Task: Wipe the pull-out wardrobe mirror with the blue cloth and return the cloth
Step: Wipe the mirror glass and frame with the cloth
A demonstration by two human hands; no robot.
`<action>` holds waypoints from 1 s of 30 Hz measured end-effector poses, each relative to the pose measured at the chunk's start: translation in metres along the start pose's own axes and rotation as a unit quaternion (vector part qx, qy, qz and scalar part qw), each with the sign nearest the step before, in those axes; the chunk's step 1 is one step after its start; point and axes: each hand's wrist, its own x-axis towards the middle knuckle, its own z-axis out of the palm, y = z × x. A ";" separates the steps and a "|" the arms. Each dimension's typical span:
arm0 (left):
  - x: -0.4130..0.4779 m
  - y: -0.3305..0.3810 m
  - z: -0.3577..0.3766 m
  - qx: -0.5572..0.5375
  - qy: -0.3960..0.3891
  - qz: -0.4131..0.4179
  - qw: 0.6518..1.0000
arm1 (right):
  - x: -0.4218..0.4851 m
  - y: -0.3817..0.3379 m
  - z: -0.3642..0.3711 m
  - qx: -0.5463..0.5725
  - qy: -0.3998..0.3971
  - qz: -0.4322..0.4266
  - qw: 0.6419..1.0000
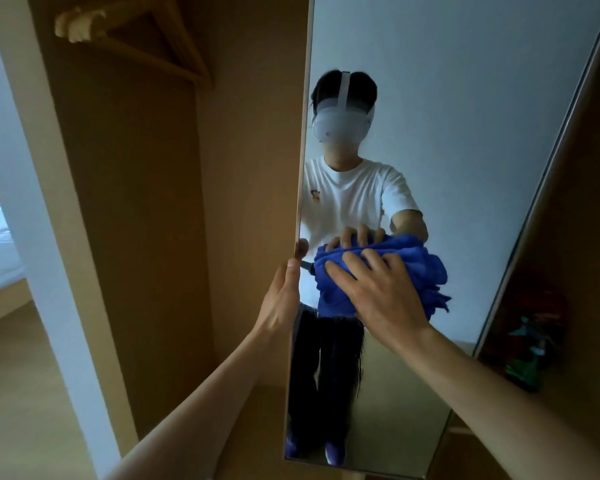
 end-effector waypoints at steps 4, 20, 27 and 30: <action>-0.002 -0.004 0.005 0.024 0.021 0.004 0.999 | -0.005 0.003 -0.001 0.024 -0.028 -0.004 0.999; -0.001 0.042 0.041 0.107 0.123 0.069 0.984 | 0.025 0.092 -0.047 0.016 0.033 0.026 0.999; -0.005 0.035 0.052 0.139 0.160 0.067 0.975 | 0.004 0.090 -0.027 0.028 0.059 0.009 0.998; -0.008 0.029 0.054 0.148 0.171 0.077 0.971 | -0.012 0.082 -0.012 0.038 0.060 0.009 0.997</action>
